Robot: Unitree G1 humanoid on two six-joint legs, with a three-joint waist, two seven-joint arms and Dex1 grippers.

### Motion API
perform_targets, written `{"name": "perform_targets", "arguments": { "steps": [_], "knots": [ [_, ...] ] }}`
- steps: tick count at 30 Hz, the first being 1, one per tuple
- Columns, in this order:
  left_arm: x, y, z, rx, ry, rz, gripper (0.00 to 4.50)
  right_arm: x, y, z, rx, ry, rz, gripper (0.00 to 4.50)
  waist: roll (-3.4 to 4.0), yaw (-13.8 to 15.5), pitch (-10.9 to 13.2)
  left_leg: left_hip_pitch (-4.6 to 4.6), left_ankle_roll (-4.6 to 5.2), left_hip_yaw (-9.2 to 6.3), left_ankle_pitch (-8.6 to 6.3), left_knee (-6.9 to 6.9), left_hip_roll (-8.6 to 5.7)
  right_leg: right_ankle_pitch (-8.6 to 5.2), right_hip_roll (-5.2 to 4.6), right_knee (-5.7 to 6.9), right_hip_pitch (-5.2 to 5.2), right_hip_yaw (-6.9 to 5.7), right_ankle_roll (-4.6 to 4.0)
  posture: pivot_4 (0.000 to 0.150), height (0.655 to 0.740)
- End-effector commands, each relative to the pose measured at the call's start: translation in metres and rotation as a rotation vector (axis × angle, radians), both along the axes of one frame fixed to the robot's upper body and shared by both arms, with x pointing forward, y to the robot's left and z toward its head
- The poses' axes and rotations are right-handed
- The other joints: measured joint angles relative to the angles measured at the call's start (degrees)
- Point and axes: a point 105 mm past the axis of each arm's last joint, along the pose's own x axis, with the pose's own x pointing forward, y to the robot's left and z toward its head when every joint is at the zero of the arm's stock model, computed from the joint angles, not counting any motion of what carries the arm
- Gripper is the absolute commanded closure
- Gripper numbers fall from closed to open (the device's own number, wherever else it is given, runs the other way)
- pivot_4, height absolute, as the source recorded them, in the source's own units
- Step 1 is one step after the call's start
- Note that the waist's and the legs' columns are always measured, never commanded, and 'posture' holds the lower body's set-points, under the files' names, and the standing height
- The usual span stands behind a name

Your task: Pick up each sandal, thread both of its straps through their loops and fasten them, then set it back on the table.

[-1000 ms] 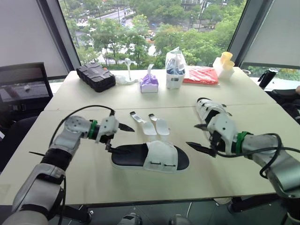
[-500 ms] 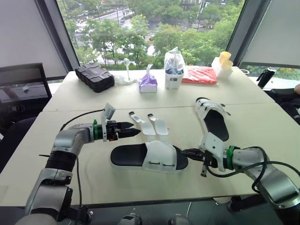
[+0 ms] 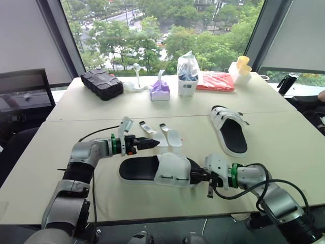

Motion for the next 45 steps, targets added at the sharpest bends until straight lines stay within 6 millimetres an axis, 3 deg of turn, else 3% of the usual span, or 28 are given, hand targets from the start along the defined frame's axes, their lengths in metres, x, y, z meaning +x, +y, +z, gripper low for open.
{"name": "perform_targets", "arguments": {
  "steps": [1,6,16,27,39,42,45],
  "knots": [
    [0.009,-0.002,0.019,-0.034,-0.060,0.029,0.00,0.000,0.009,-0.001,0.014,-0.021,0.063,4.44,0.00,-0.1,0.0,0.01,-0.01,0.00,0.00,-0.01,0.00,0.00,0.00,0.01,0.00,0.00,0.00,0.150,0.7400],
    [0.014,-0.005,0.017,-0.060,-0.037,0.059,0.00,0.006,0.018,-0.010,0.039,0.007,0.105,4.44,-0.02,-0.2,0.0,0.09,-0.03,0.02,0.02,-0.01,0.03,0.01,0.05,0.04,0.03,0.02,-0.02,0.150,0.7400],
    [0.024,-0.017,0.007,-0.124,0.050,0.126,0.00,0.009,0.015,-0.033,0.003,0.165,0.158,4.44,-0.07,-0.3,-0.1,0.69,-0.04,0.05,0.00,-0.12,0.06,0.01,0.07,0.03,0.57,0.01,-0.02,0.150,0.7400],
    [0.046,-0.022,0.015,-0.322,0.206,0.251,0.00,0.009,0.008,-0.034,-0.028,0.168,0.165,4.44,-0.19,-0.1,-0.1,0.70,-0.05,0.04,0.00,-0.11,0.04,0.01,0.08,0.02,0.59,-0.01,-0.01,0.150,0.7400],
    [0.071,-0.028,0.007,-0.372,0.282,0.449,0.00,0.011,0.007,-0.032,-0.040,0.154,0.160,4.44,-0.23,-0.1,-0.2,0.69,-0.07,0.04,-0.01,-0.13,0.03,0.00,0.07,-0.01,0.62,-0.05,0.00,0.150,0.7400],
    [0.076,-0.023,0.008,-0.378,0.278,0.496,0.86,0.011,0.008,-0.032,-0.041,0.153,0.161,4.50,-0.23,-0.1,-0.2,0.70,-0.07,0.04,-0.01,-0.13,0.03,0.00,0.07,-0.01,0.62,-0.05,0.00,0.150,0.7400],
    [0.079,-0.019,0.008,-0.384,0.273,0.526,2.34,0.011,0.009,-0.033,-0.043,0.153,0.163,4.50,-0.24,-0.1,-0.2,0.70,-0.07,0.04,-0.01,-0.14,0.02,0.00,0.07,-0.01,0.62,-0.05,0.00,0.150,0.7400]
  ]
}}
